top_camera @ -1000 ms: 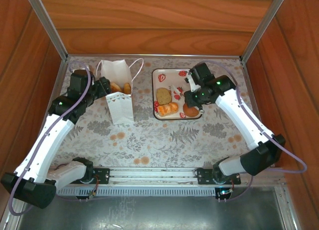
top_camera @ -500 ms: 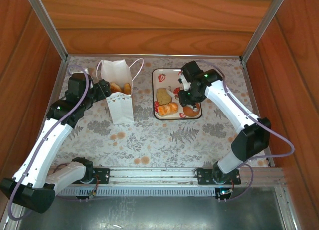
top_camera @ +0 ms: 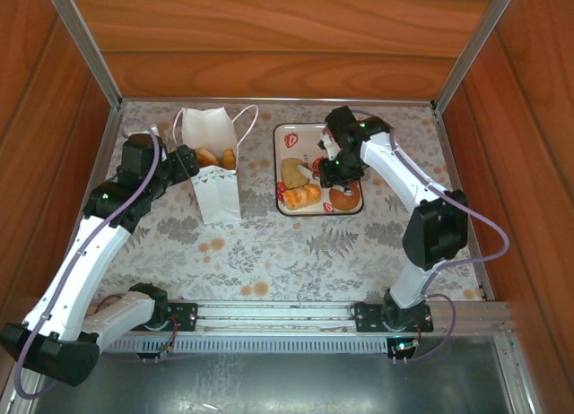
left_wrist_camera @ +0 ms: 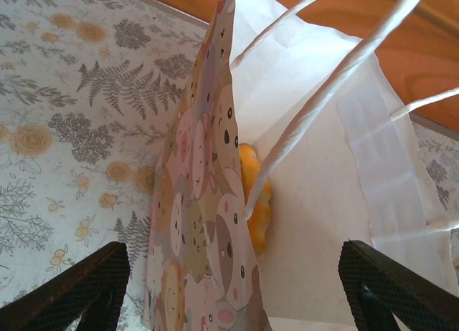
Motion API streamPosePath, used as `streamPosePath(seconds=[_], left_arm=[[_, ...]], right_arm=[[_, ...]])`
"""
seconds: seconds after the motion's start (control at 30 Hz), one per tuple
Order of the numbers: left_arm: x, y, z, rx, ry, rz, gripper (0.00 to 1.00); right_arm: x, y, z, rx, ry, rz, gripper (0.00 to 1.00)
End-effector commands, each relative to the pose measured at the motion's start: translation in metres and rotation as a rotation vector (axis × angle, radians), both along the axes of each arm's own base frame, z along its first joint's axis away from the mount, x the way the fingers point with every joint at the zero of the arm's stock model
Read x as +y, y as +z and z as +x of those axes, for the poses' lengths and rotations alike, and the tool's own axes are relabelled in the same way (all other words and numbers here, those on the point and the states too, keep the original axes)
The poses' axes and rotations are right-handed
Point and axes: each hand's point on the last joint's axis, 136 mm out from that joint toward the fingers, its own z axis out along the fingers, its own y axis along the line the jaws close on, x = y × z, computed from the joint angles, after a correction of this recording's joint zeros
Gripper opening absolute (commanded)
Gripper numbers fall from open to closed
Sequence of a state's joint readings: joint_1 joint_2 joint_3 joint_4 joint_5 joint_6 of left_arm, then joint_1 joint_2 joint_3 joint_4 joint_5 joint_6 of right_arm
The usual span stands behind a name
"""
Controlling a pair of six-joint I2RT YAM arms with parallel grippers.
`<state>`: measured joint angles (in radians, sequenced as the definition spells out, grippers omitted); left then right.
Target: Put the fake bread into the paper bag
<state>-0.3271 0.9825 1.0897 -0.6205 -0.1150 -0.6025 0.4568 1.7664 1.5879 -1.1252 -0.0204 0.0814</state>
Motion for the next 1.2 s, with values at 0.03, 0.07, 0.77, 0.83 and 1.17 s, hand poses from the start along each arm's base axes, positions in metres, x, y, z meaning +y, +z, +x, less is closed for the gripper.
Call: streamPosePath(seconds=[0.03, 0.07, 0.77, 0.83, 1.17], left_arm=[[0.002, 0.003, -0.001, -0.017, 0.005, -0.011, 0.81], [0.003, 0.002, -0.001, -0.015, 0.006, -0.011, 0.81], [0.001, -0.002, 0.002, 0.005, 0.004, -0.016, 0.81], [0.000, -0.003, 0.003, 0.006, 0.003, -0.017, 0.81], [0.000, -0.002, 0.005, 0.008, 0.004, -0.016, 0.81]], right_arm=[[0.003, 0.003, 0.006, 0.016, 0.013, 0.039, 0.50], [0.003, 0.002, 0.007, 0.022, 0.013, 0.041, 0.49], [0.008, -0.029, 0.020, 0.126, 0.018, 0.079, 0.46], [0.008, -0.032, 0.019, 0.140, 0.018, 0.083, 0.42], [0.012, -0.028, 0.017, 0.150, 0.021, 0.118, 0.24]])
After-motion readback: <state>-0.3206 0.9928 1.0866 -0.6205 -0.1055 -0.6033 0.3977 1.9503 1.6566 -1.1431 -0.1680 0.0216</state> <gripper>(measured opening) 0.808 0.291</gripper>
